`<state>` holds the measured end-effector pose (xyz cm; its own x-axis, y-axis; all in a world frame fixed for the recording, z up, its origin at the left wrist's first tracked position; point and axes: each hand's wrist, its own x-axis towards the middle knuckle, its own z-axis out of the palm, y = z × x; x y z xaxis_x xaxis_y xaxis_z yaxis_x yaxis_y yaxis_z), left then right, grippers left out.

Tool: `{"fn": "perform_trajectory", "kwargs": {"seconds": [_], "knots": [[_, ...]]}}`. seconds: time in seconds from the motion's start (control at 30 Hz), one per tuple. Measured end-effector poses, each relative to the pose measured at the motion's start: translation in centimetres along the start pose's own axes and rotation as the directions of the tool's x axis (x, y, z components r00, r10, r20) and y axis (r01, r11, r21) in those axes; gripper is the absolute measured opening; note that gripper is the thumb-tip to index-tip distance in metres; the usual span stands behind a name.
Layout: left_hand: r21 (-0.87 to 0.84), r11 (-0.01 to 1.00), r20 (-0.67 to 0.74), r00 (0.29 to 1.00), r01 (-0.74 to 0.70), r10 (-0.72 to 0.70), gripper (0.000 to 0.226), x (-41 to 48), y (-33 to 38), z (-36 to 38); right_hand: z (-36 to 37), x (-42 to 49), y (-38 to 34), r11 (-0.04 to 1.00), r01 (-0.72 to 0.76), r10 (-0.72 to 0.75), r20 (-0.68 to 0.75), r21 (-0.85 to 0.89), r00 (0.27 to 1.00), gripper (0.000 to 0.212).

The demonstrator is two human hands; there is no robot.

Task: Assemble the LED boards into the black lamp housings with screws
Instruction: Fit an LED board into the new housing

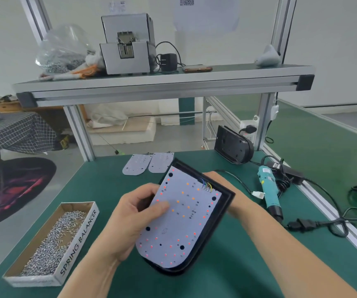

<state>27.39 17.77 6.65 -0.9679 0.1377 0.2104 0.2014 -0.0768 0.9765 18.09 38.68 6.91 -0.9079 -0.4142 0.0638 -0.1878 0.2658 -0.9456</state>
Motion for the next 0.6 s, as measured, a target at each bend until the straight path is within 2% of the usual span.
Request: {"fn": "perform_trajectory", "kwargs": {"seconds": [0.07, 0.1, 0.17, 0.2, 0.23, 0.3, 0.37, 0.4, 0.43, 0.5, 0.57, 0.6], "knots": [[-0.027, 1.0, -0.056, 0.998, 0.001, -0.003, 0.034, 0.1, -0.1, 0.1, -0.5, -0.5, -0.8, 0.993, 0.112, -0.109, -0.082, 0.03, 0.991, 0.035], [-0.025, 1.0, -0.07, 0.998, -0.004, 0.003, 0.036, 0.1, -0.1, 0.0, -0.8, -1.1, -1.1, 0.979, 0.197, -0.182, -0.205, 0.054, 0.962, 0.027], [-0.024, 0.999, -0.071, 0.997, -0.021, 0.019, 0.039, 0.2, -0.3, -0.1, -1.1, -2.6, -1.9, 0.911, 0.412, -0.38, -0.415, -0.013, 0.827, 0.013], [-0.037, 0.999, -0.067, 0.998, -0.025, 0.023, 0.04, 0.3, -0.5, -0.2, -1.1, -3.5, -2.3, 0.872, 0.479, -0.471, -0.428, -0.095, 0.772, 0.011], [-0.054, 0.998, -0.066, 0.998, -0.023, 0.02, 0.042, 0.4, -0.8, -0.1, -0.9, -4.2, -2.6, 0.843, 0.503, -0.535, -0.397, -0.19, 0.746, 0.009], [-0.081, 0.996, -0.068, 0.997, -0.04, 0.034, 0.043, 0.4, -1.2, 0.3, -0.3, -5.5, -2.9, 0.798, 0.448, -0.584, -0.335, -0.404, 0.739, 0.008], [-0.079, 0.993, -0.101, 0.992, -0.089, 0.081, 0.049, 0.4, -1.6, 0.9, 0.2, -6.4, -2.4, 0.78, 0.382, -0.571, -0.315, -0.496, 0.758, 0.023], [-0.061, 0.991, -0.13, 0.985, -0.118, 0.109, 0.056, 0.4, -1.9, 1.2, 0.4, -6.8, -2.1, 0.81, 0.355, -0.53, -0.324, -0.466, 0.784, 0.037], [-0.036, 0.99, -0.168, 0.977, -0.135, 0.128, 0.064, 0.5, -2.1, 1.5, 0.6, -7.1, -1.8, 0.862, 0.324, -0.46, -0.336, -0.39, 0.822, 0.047], [0.0, 0.993, -0.232, 0.966, -0.115, 0.112, 0.074, 0.7, -2.5, 1.8, 0.9, -7.4, -1.1, 0.949, 0.254, -0.304, -0.322, -0.186, 0.897, 0.053], [-0.023, 0.998, -0.206, 0.977, -0.066, 0.06, 0.067, 0.7, -2.8, 1.6, 1.3, -7.0, -0.5, 0.968, 0.234, -0.25, -0.329, -0.089, 0.911, 0.051], [-0.043, 0.999, -0.143, 0.989, -0.029, 0.023, 0.054, 0.6, -2.9, 1.5, 1.5, -6.6, -0.3, 0.97, 0.237, -0.243, -0.355, -0.063, 0.903, 0.048]]}}
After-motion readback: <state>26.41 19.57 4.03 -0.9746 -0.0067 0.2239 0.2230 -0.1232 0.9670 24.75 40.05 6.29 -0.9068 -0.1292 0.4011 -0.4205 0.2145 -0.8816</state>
